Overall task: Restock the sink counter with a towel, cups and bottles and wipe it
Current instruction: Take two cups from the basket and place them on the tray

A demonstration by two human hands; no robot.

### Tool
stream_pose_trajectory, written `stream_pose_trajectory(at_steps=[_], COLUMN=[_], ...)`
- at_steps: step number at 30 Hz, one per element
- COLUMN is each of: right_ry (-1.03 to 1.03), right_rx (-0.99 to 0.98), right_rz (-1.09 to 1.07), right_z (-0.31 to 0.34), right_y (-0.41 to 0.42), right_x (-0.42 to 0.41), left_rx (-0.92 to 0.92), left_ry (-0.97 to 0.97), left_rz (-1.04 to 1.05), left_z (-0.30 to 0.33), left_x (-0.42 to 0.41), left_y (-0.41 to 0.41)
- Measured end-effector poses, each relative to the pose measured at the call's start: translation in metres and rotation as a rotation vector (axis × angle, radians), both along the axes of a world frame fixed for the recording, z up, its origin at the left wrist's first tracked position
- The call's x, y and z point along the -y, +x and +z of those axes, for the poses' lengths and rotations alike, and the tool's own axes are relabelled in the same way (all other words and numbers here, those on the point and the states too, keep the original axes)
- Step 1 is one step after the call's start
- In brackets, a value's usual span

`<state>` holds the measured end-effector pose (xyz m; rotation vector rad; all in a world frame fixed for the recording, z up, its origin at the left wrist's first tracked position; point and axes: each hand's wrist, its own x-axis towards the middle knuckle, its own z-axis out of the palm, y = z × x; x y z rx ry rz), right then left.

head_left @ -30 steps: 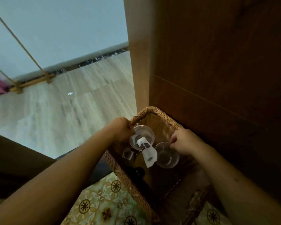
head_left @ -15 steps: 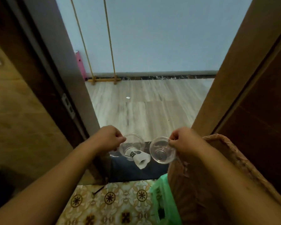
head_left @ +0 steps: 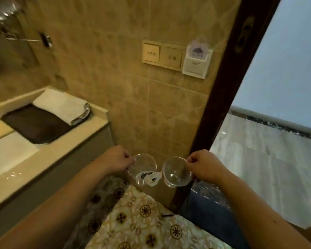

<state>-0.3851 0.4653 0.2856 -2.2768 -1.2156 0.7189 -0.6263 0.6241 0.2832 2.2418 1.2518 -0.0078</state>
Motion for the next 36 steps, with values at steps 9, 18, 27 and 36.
stream_pose_trajectory(at_steps=[9,18,27,36], right_ry=[0.001,0.011,-0.034,-0.078], right_rx=[-0.165,-0.183,-0.241,-0.338], right_rz=[0.323,0.581,0.687,0.639], right_z=[-0.006,-0.027,-0.018,-0.038], right_y=[-0.100,-0.167,-0.214,-0.279], right_x=[-0.157,-0.337,-0.493,-0.590], left_rx=[0.016,0.055,0.107,0.210], left_ry=[-0.031,-0.096,-0.072,-0.059], left_rz=[0.318,0.736,1.089,1.188], left_z=[0.001,-0.021,-0.023,-0.046], left_x=[-0.065,-0.159,-0.257,-0.360], left_y=[-0.136,-0.203,-0.244,-0.316])
